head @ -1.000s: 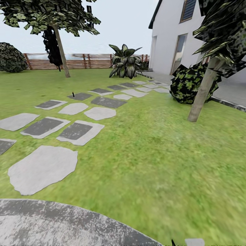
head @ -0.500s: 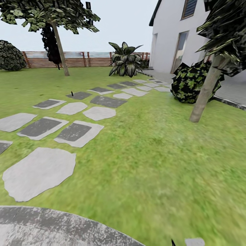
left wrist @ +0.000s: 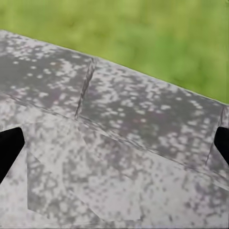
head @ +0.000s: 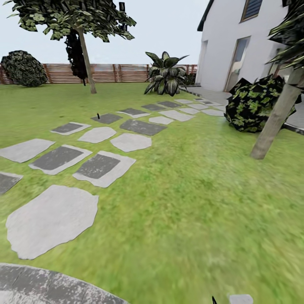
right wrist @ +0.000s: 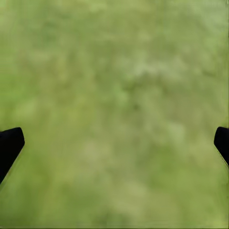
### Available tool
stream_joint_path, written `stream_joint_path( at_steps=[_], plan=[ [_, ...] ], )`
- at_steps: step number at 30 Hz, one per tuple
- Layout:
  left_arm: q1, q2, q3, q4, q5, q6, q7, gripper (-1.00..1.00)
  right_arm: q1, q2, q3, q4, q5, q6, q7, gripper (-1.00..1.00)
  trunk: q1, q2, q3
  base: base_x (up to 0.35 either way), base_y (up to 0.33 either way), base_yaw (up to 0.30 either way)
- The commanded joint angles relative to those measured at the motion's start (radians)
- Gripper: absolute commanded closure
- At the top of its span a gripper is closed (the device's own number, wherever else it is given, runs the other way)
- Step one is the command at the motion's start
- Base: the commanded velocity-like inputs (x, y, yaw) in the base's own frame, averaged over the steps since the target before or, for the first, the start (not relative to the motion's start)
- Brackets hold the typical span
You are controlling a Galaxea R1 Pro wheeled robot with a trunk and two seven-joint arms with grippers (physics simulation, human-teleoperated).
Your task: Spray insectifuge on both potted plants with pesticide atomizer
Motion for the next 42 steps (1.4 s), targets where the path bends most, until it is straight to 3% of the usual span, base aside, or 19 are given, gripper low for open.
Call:
stream_joint_path(
  at_steps=[1, 8, 11, 16, 32, 42],
  plan=[
    [-0.001, 0.0, -0.002, 0.001, 0.009, -0.003, -0.001, -1.0, 0.0, 0.0, 0.0, 0.0, 0.0, -0.003, 0.001, -1.0, 0.0, 0.0, -0.001, 0.332, 0.0, 0.273],
    [-0.001, 0.0, 0.0, 0.001, 0.009, -0.003, -0.001, -1.0, 0.0, 0.0, 0.0, 0.0, 0.0, -0.003, 0.001, -1.0, 0.0, 0.0, -0.001, 0.332, 0.0, 0.275],
    [-0.001, 0.0, 0.026, 0.001, 0.009, -0.003, -0.001, -1.0, 0.0, 0.0, 0.0, 0.0, 0.0, -0.003, 0.001, -1.0, 0.0, 0.0, -0.001, 0.332, 0.0, 0.277],
    [-0.001, -0.001, 0.04, 0.001, 0.008, -0.004, -0.004, -1.0, 0.0, 0.0, 0.0, 0.0, 0.0, -0.003, 0.001, -1.0, 0.0, 0.0, -0.001, 0.332, 0.0, 0.277],
    [-0.003, -0.003, 0.039, 0.002, 0.006, -0.005, -0.007, -1.0, 0.0, 0.0, 0.0, 0.0, 0.0, -0.003, 0.001, -1.0, 0.0, 0.0, -0.001, 0.332, 0.0, 0.26],
    [-0.004, -0.003, 0.037, 0.002, -0.002, -0.005, -0.007, -1.0, 0.0, 0.0, 0.0, 0.0, 0.002, -0.003, 0.002, -1.0, 0.0, 0.0, -0.001, 0.332, 0.0, 0.033]
  ],
)
